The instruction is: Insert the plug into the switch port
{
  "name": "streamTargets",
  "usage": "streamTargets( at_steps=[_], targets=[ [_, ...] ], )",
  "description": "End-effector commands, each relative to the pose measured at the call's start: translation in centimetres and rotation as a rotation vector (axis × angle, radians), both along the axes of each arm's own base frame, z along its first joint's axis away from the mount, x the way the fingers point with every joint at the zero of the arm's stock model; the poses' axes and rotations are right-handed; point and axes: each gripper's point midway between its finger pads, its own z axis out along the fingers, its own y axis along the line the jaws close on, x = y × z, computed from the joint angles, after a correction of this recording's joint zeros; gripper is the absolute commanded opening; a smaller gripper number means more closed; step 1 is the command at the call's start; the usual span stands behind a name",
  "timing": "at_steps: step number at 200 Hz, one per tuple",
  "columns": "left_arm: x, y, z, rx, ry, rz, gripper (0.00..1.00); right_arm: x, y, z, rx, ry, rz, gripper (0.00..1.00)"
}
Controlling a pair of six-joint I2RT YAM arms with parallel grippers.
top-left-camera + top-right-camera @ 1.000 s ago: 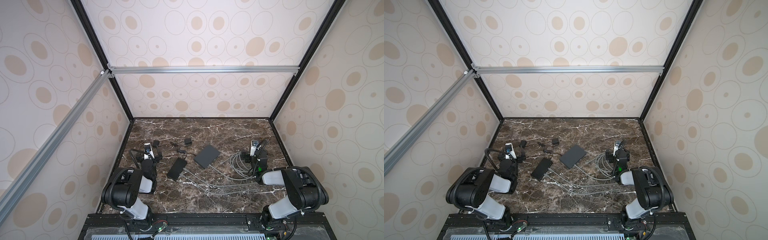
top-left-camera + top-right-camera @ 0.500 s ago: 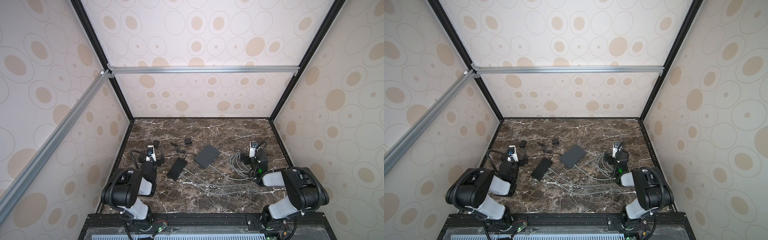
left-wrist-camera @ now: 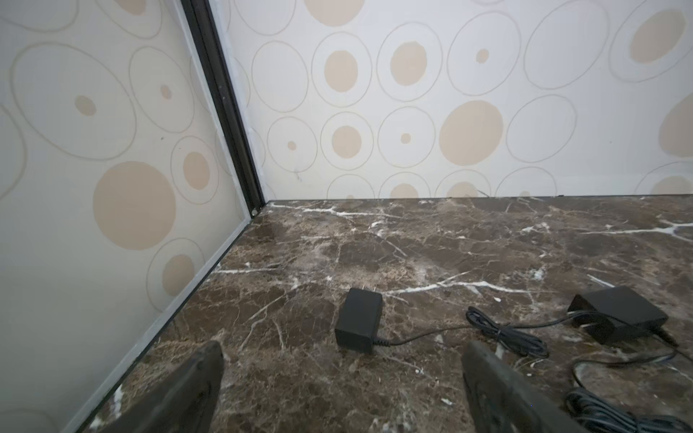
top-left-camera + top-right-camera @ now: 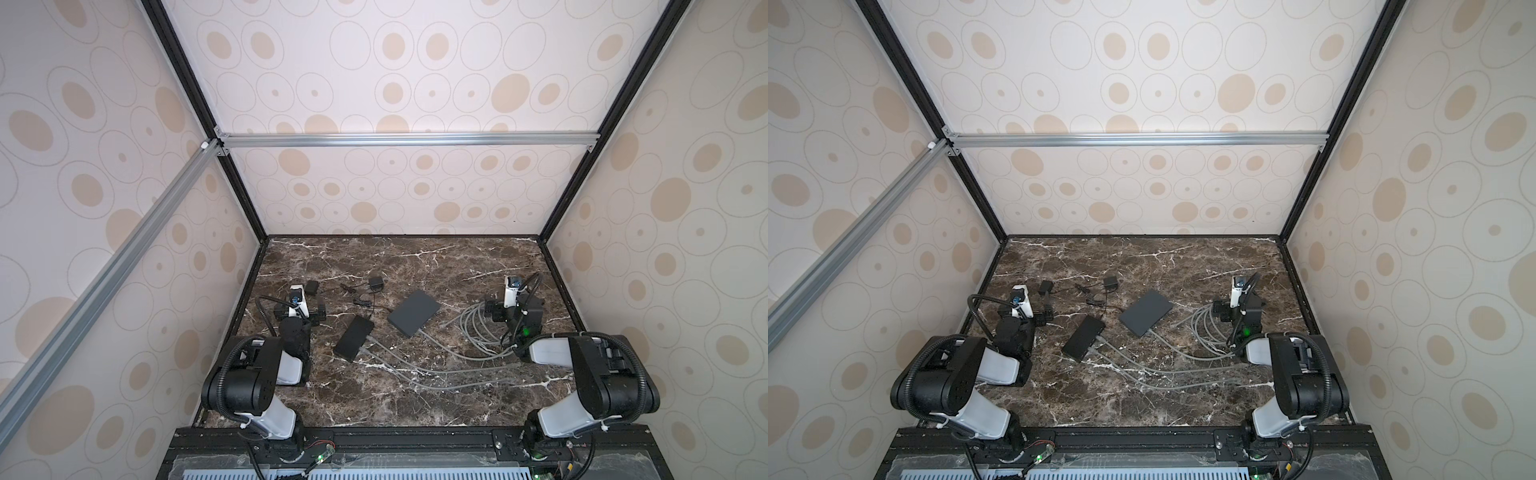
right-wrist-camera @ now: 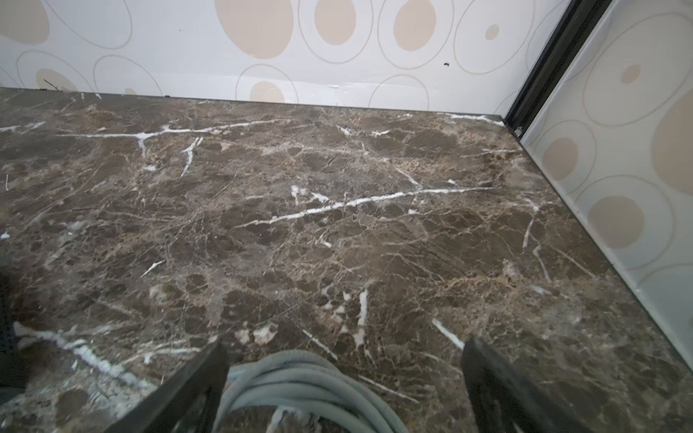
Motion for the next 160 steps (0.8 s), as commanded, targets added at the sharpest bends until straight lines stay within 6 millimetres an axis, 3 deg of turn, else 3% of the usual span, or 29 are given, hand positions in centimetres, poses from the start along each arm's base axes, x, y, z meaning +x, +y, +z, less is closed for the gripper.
streamTargets(
  at_steps=[1,27,46,55,64,77,90,120,160],
  targets=[
    [0.0,0.5,0.0,-0.013,0.004,0.023,0.98,-0.4,0.3,-0.7,0.015,0.027,0.009,1.0],
    [0.1,0.4,0.0,-0.01,0.004,0.018,0.98,-0.4,0.2,-0.6,0.016,0.024,0.003,1.0],
    [0.0,-1.0,0.0,0.008,0.003,-0.064,0.98,-1.4,-2.7,-0.3,0.02,-0.023,-0.176,1.0],
    [0.1,-1.1,0.0,0.01,0.002,-0.072,0.98,-1.7,-3.0,0.0,0.024,-0.05,-0.192,1.0],
    [0.1,-1.0,0.0,0.009,0.004,-0.07,0.98,-1.3,-2.5,-0.1,0.02,-0.033,-0.162,1.0],
    [0.2,0.1,-0.1,-0.006,0.011,-0.003,0.98,-0.3,0.6,-0.7,0.009,0.033,0.027,1.0],
    [-0.1,0.6,0.0,-0.017,0.0,0.027,0.98,-0.8,1.3,-0.6,0.001,0.012,0.065,1.0],
    [0.1,-1.0,0.0,0.008,0.005,-0.068,0.98,-0.4,-0.2,-0.7,0.008,0.026,-0.028,1.0],
    [0.4,-0.4,-0.2,-0.008,0.016,-0.037,0.98,-0.5,1.3,-0.6,0.009,0.021,0.064,1.0]
  ],
)
